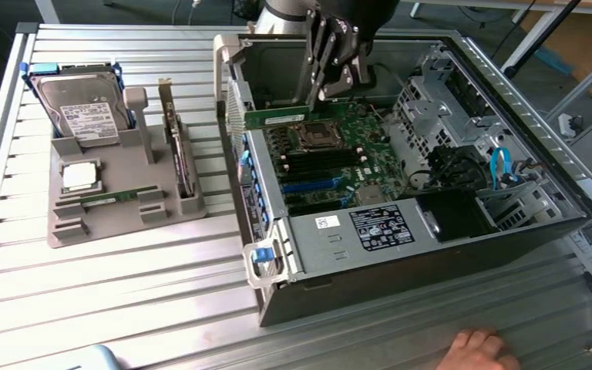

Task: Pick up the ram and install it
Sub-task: 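Pick up the ram and move it above insertion slot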

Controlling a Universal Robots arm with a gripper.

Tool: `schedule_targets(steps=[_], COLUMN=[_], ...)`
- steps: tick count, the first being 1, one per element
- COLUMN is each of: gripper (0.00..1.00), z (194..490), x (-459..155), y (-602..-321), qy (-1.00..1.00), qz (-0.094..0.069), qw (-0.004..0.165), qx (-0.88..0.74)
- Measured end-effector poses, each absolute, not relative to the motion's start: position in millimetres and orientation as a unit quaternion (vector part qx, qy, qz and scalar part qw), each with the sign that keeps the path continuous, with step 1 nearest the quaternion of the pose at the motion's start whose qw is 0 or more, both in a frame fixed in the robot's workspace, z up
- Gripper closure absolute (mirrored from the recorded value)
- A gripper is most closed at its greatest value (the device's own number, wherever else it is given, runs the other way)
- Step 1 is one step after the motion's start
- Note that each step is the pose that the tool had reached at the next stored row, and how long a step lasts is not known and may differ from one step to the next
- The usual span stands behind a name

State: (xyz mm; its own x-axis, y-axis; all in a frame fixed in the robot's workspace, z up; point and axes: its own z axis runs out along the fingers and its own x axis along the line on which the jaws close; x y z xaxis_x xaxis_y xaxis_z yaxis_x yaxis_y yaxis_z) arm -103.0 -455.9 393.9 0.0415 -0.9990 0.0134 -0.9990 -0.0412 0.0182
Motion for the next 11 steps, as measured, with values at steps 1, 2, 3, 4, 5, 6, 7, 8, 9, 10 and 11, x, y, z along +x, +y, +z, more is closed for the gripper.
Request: schedule_targets(steps=[1, 2, 3, 4, 5, 6, 7, 8, 9, 10, 11], gripper=[0.88, 0.88, 0.88, 0.88, 0.88, 0.88, 0.88, 0.88, 0.88, 0.88, 0.88], z=[394, 394, 394, 394, 394, 394, 394, 394, 394, 394, 394], x=[-101, -99, -97, -95, -93, -92, -90, -88, -86, -84, -82], y=[-456, -456, -456, -456, -456, -456, -456, -456, -456, -456, -456], qy=[-0.692, -0.692, -0.692, -0.692, -0.692, -0.692, -0.692, -0.692, -0.692, -0.692, -0.692], qz=[-0.001, -0.001, -0.001, -0.001, -0.001, -0.001, -0.001, -0.001, -0.001, -0.001, -0.001], qw=[0.011, 0.011, 0.011, 0.011, 0.011, 0.011, 0.011, 0.011, 0.011, 0.011, 0.011], qx=[0.722, 0.722, 0.722, 0.722, 0.722, 0.722, 0.722, 0.722, 0.722, 0.722, 0.722])
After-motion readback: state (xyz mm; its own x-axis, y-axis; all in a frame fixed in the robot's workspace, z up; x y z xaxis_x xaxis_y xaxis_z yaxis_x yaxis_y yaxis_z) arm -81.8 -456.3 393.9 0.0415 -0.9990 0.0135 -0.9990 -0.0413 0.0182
